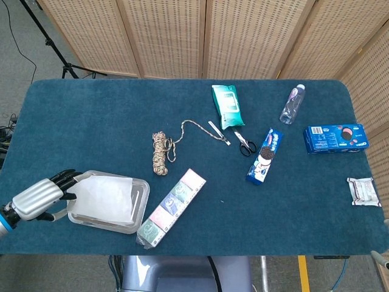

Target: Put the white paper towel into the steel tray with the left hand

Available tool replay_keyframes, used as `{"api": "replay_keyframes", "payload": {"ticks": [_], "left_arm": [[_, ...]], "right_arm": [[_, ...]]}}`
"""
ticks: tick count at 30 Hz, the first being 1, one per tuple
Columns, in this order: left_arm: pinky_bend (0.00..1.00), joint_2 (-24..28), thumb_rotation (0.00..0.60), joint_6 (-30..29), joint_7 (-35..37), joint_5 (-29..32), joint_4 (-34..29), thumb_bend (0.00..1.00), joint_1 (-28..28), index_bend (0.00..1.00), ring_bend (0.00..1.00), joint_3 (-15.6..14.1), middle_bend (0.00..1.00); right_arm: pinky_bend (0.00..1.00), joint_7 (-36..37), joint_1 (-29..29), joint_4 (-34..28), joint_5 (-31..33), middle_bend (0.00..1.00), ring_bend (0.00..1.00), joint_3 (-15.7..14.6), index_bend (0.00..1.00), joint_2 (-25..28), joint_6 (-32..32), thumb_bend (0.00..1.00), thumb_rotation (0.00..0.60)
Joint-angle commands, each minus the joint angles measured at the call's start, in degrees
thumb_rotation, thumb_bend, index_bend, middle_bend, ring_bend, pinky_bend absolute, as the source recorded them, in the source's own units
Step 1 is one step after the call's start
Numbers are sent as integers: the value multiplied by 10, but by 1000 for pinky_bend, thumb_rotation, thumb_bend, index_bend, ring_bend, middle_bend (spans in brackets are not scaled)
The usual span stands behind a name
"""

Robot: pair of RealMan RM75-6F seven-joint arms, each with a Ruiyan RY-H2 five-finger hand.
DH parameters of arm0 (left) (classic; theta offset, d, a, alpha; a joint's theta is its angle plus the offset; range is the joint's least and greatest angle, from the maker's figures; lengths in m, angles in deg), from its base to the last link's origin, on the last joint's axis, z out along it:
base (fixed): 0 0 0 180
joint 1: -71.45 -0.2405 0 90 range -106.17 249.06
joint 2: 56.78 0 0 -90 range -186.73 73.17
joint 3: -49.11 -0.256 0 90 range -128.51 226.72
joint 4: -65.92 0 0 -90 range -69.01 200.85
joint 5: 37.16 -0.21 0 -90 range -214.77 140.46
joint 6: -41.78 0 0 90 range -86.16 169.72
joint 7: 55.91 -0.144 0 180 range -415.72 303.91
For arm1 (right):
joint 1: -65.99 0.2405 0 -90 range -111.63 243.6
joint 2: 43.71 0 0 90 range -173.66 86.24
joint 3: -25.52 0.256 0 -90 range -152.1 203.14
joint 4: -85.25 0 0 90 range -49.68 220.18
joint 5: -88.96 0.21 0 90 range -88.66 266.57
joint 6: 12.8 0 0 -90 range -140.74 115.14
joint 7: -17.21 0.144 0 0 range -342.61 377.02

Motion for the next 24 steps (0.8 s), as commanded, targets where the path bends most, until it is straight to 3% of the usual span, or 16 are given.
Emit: {"api": "replay_keyframes", "payload": {"ticks": [1, 6, 12, 24], "left_arm": [[23, 2, 600, 1, 2, -1, 3, 425, 1, 717, 0, -2, 64], [23, 2, 600, 1, 8, -1, 10, 275, 2, 591, 0, -6, 63], [23, 2, 600, 0, 14, -9, 19, 134, 5, 513, 0, -12, 53], [23, 3, 600, 6, 7, -3, 19, 119, 6, 496, 0, -15, 50]], "right_arm": [[0, -1, 0, 0, -1, 0, 0, 1, 313, -1, -1, 90, 600], [0, 0, -2, 1, 0, 0, 0, 3, 313, -2, -3, 91, 600], [0, 0, -3, 1, 1, 0, 0, 5, 313, -3, -6, 91, 600], [0, 4, -5, 2, -2, 0, 0, 7, 313, -4, -8, 92, 600]]}}
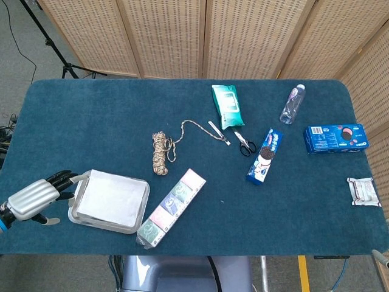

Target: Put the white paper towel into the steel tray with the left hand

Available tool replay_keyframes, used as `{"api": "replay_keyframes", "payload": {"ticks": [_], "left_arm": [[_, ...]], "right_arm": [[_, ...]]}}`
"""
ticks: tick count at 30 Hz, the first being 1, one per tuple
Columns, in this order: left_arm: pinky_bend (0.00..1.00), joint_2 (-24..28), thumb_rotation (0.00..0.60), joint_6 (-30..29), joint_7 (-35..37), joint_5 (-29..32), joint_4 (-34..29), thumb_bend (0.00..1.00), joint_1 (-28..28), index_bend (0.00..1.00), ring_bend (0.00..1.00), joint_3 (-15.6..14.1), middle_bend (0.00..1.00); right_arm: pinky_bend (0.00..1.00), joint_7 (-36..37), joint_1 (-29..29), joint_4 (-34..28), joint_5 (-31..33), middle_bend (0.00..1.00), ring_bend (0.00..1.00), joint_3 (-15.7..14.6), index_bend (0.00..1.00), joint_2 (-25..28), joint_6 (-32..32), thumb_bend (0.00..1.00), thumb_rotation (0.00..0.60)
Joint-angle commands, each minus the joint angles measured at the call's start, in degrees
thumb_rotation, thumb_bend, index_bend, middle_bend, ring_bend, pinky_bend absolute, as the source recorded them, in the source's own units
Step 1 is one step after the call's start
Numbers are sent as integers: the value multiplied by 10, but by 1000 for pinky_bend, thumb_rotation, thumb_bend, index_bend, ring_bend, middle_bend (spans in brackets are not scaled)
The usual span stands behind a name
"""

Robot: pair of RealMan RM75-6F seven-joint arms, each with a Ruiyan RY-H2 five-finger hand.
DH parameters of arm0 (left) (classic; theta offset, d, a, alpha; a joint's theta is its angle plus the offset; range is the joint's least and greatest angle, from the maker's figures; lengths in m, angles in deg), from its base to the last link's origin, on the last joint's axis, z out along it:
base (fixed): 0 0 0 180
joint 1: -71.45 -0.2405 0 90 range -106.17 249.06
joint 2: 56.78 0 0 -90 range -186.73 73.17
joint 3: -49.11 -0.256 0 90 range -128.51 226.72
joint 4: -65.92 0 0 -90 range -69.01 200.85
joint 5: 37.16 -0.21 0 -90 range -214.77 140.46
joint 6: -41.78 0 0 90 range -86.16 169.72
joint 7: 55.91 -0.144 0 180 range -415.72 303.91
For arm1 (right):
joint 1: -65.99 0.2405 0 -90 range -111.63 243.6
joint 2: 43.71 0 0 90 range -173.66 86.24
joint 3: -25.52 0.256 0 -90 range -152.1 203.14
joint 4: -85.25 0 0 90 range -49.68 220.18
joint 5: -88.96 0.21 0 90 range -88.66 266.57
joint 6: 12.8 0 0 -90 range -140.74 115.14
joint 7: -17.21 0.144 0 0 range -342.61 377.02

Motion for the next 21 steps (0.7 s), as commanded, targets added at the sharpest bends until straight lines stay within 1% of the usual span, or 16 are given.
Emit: {"api": "replay_keyframes", "payload": {"ticks": [1, 5, 7, 10, 13, 15, 16, 18, 21], "left_arm": [[23, -3, 600, 2, 0, 7, -3, 120, -2, 497, 0, 2, 50], [23, -8, 600, 3, 1, 30, -14, 135, -10, 489, 0, 10, 50], [23, -13, 600, 5, -5, 54, -25, 139, -19, 473, 0, 20, 50], [23, -23, 600, 6, -8, 102, -52, 144, -36, 464, 0, 39, 50], [23, -38, 600, 8, -21, 166, -85, 173, -57, 466, 0, 66, 50], [23, -50, 600, 8, -29, 217, -123, 190, -74, 467, 0, 87, 49], [23, -53, 600, 11, -27, 229, -137, 191, -78, 465, 0, 91, 46], [23, -55, 600, 30, -16, 250, -168, 188, -79, 446, 0, 95, 33], [23, -49, 600, 83, 9, 258, -201, 175, -62, 393, 0, 90, 14]], "right_arm": [[0, 1, 0, 0, -1, 0, 0, 0, 313, 0, 1, 92, 600], [0, 1, 0, -1, -4, 0, 0, -1, 313, 1, 1, 91, 600], [0, 1, 0, -1, -6, 0, 0, -1, 313, 1, 0, 91, 600], [0, 1, 0, -1, -8, 0, 0, -2, 313, 1, 1, 91, 600], [0, 2, 0, -2, -13, 0, 0, -3, 313, 1, 1, 91, 600], [0, 3, 1, -2, -18, 0, 0, -3, 313, 1, -1, 91, 600], [0, 3, 1, -2, -19, 0, 0, -3, 312, 1, -2, 91, 600], [0, 3, 2, -2, -22, 0, 0, -3, 312, 0, -2, 92, 600], [0, 5, 5, -1, -25, 0, 0, -3, 313, 0, 1, 92, 600]]}}
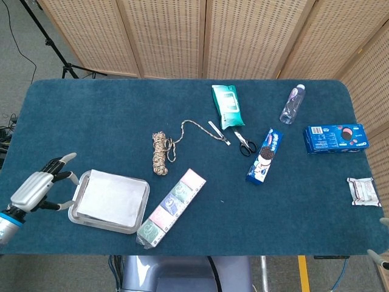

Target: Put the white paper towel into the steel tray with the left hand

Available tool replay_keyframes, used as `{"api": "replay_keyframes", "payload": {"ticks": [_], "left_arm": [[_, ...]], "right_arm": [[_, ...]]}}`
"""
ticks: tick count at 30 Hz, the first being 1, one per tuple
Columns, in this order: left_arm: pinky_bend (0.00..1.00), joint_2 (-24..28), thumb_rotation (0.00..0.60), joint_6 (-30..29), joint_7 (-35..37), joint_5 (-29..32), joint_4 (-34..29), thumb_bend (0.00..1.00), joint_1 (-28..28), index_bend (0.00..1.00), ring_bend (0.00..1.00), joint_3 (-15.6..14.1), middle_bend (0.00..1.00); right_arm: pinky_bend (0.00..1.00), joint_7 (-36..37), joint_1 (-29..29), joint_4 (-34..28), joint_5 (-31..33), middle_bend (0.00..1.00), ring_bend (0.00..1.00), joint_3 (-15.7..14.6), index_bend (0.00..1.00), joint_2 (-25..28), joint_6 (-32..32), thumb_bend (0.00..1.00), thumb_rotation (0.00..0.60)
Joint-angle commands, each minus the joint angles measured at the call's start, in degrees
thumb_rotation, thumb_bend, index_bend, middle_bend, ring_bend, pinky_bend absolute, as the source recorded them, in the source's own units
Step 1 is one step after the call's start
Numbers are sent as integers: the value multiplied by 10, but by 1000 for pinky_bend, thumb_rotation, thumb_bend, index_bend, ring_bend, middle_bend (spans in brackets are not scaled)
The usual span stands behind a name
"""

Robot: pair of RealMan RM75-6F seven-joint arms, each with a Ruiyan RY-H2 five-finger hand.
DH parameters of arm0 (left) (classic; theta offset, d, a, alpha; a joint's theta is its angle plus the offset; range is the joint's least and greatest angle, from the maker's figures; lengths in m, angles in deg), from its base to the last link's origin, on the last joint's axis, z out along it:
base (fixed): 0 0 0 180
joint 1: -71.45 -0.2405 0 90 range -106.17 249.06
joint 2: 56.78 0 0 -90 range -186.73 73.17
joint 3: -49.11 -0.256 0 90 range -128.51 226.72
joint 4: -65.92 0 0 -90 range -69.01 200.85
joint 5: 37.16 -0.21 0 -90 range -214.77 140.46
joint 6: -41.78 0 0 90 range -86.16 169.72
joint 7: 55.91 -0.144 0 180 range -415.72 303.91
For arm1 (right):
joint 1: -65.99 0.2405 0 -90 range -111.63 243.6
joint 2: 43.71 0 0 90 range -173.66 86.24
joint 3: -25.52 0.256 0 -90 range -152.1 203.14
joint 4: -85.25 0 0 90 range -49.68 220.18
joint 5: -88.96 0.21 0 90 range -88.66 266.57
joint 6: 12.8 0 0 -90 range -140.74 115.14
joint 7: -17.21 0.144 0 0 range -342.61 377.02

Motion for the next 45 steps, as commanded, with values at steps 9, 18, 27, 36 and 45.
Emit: {"api": "replay_keyframes", "payload": {"ticks": [9, 18, 27, 36, 45], "left_arm": [[23, 43, 600, 198, -14, 51, -129, 161, 73, 350, 0, 16, 0], [23, 43, 600, 247, -73, 122, -186, 160, 94, 334, 0, 47, 0], [23, 38, 600, 294, -134, 200, -197, 160, 111, 334, 0, 65, 0], [23, 15, 600, 329, -181, 258, -184, 160, 121, 334, 0, 69, 0], [23, -13, 600, 348, -250, 308, -175, 160, 129, 334, 0, 59, 0]], "right_arm": [[0, 9, 15, 5, -9, 0, 0, 1, 313, -1, 18, 91, 600], [0, 22, 20, 9, -5, 0, 0, 2, 313, 2, 26, 92, 600], [0, 20, 20, 8, -9, 0, 0, 0, 313, 2, 27, 92, 600], [0, 18, 22, 7, -6, 0, 0, -1, 313, 3, 30, 91, 600], [0, 24, 21, 7, -5, 0, 0, -1, 312, 5, 29, 93, 600]]}}
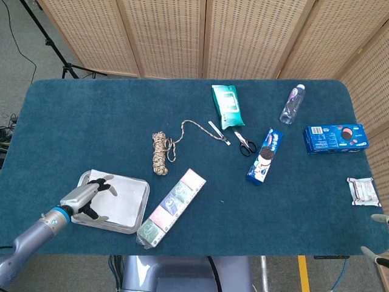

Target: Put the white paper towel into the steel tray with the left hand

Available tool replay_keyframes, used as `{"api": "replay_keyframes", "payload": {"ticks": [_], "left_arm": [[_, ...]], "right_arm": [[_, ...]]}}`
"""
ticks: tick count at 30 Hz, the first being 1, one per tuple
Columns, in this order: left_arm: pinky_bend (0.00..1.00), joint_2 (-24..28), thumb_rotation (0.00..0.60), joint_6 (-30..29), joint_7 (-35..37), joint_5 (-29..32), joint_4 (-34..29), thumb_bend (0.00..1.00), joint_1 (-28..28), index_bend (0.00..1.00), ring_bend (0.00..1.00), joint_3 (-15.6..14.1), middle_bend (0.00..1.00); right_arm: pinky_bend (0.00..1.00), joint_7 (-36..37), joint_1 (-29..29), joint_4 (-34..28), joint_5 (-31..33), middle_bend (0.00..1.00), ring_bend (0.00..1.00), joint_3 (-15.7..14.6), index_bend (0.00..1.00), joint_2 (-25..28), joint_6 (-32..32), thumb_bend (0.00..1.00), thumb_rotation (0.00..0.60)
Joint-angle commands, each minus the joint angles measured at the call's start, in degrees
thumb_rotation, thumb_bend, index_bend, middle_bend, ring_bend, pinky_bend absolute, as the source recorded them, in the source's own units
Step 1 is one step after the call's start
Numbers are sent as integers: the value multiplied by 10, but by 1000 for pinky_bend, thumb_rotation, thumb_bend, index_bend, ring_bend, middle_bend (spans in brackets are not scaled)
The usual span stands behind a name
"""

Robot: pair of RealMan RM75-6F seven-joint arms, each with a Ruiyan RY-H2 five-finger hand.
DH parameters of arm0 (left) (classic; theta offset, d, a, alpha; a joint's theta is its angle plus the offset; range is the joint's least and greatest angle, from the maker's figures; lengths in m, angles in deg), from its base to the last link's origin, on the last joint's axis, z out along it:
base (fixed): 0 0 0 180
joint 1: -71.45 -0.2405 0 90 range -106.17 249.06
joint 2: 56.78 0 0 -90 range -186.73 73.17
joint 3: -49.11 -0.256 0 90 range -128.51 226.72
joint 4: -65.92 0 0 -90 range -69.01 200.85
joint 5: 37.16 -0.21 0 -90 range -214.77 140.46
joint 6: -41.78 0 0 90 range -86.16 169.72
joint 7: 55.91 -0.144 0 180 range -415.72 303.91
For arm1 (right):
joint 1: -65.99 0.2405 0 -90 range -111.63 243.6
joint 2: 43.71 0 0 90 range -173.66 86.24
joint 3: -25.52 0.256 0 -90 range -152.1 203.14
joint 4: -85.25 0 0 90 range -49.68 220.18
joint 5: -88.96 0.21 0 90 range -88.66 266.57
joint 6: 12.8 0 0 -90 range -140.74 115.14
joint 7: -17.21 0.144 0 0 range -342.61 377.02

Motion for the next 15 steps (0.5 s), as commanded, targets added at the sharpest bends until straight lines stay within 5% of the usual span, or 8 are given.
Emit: {"api": "replay_keyframes", "payload": {"ticks": [1, 15], "left_arm": [[23, -10, 600, 5, -26, 20, 2, 160, 3, 334, 0, -5, 0], [23, -16, 600, 8, -78, 58, 1, 159, 2, 334, 0, -13, 0]], "right_arm": [[0, 1, 0, 1, 0, 0, 0, 0, 312, 0, 0, 93, 600], [0, 0, 1, -1, 2, 0, 0, -1, 313, 1, 3, 92, 600]]}}
